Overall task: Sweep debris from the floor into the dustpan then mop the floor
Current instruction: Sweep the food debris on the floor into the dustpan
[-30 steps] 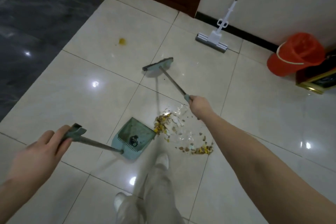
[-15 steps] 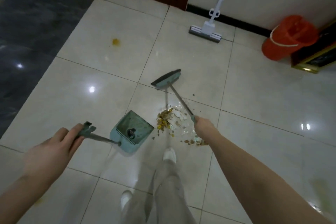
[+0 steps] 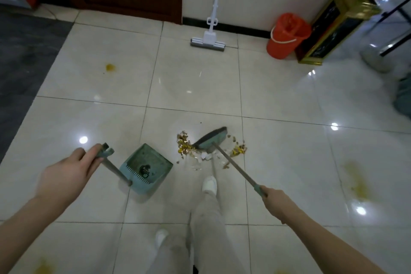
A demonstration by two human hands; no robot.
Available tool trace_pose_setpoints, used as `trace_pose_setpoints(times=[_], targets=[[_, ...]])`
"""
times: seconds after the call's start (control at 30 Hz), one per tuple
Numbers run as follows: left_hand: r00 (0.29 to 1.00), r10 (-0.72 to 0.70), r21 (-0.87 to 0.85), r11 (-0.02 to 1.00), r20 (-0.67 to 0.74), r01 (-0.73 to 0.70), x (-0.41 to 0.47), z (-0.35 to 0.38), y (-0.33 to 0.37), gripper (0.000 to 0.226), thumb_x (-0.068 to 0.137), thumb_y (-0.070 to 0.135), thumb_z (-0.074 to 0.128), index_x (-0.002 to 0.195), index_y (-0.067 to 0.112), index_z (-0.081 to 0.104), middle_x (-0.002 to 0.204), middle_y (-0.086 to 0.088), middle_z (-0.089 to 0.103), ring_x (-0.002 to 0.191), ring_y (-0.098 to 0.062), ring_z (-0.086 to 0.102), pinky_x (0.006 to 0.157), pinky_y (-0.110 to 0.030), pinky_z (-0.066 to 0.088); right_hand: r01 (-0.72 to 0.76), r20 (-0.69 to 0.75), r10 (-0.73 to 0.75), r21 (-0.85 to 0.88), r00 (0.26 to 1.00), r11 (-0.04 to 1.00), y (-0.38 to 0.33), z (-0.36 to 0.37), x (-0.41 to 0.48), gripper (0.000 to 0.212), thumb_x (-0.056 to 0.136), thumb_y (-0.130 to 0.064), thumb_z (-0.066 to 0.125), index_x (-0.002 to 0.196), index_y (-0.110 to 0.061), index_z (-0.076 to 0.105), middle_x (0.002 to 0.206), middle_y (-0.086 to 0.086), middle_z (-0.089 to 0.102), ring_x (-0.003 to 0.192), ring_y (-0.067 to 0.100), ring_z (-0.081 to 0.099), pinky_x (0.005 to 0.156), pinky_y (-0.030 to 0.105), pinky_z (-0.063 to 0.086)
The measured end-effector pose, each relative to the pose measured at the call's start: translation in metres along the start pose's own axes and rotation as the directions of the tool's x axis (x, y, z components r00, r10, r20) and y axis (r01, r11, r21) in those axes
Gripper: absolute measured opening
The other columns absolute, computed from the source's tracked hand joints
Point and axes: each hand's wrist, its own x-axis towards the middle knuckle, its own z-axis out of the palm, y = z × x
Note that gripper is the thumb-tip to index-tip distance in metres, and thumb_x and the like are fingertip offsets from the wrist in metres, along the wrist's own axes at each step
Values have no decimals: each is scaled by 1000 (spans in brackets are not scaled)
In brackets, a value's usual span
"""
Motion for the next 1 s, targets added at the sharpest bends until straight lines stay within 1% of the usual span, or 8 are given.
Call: trace_pose_setpoints(times=[0.07,0.27,0.43,0.53,0.63,0.73,0.9,1.0], targets=[[1000,-17,1,1000,18,17,-4,1,2,38,88,31,63,120,16,51,71,-7,47,36,-29,41,40,-23,26,23,-60,-21,35,998,999,6,-11,-1,33,103,-30,35,129,-30,54,78,0,61,62,18,60,50,30,51],[997,-68,-27,997,33,69,-29,2,17,38,89,32,63,121,18,49,71,-6,43,34,-29,39,37,-24,30,177,-146,-177,-14,973,984,-11,-59,23,32,103,-33,36,124,-27,59,82,5,65,66,22,60,56,33,51],[984,-159,-23,987,79,161,-55,6,47,40,96,43,40,125,16,47,76,-5,47,34,-29,41,37,-22,30,316,-116,-319,-43,941,948,-62,-91,78,34,103,-27,35,129,-23,56,73,-1,53,59,18,53,49,33,48],[964,-252,-17,967,86,254,-64,6,72,37,96,39,52,125,17,47,77,-6,48,39,-33,49,34,-33,39,391,-83,-397,-79,914,917,-91,-93,107,34,103,-28,34,129,-23,55,72,-2,50,55,14,52,41,25,40],[952,-287,12,958,106,287,-74,6,93,43,93,45,43,124,16,49,78,-8,50,41,-36,52,35,-37,40,434,-13,-442,-166,897,885,-102,-82,124,32,103,-26,35,127,-26,56,79,1,58,61,17,56,49,27,45],[939,-312,12,950,143,313,-86,5,108,49,91,49,33,124,16,49,81,-9,54,45,-36,55,36,-38,44,476,79,-476,-303,876,826,-89,-67,127,32,103,-27,32,125,-28,54,85,4,60,70,21,61,62,33,54],[925,-343,7,938,162,347,-98,3,129,49,90,47,33,123,15,49,81,-11,54,44,-36,54,36,-40,44,532,180,-516,-481,837,697,-30,-58,119,41,104,-24,27,139,-44,36,86,3,55,75,23,57,64,33,50],[938,-314,13,949,147,316,-101,4,131,45,90,46,37,123,17,48,80,-11,54,42,-36,53,35,-38,43,479,177,-472,-581,863,658,16,-64,110,45,104,-24,26,142,-48,27,71,-1,44,61,18,48,53,30,41]])
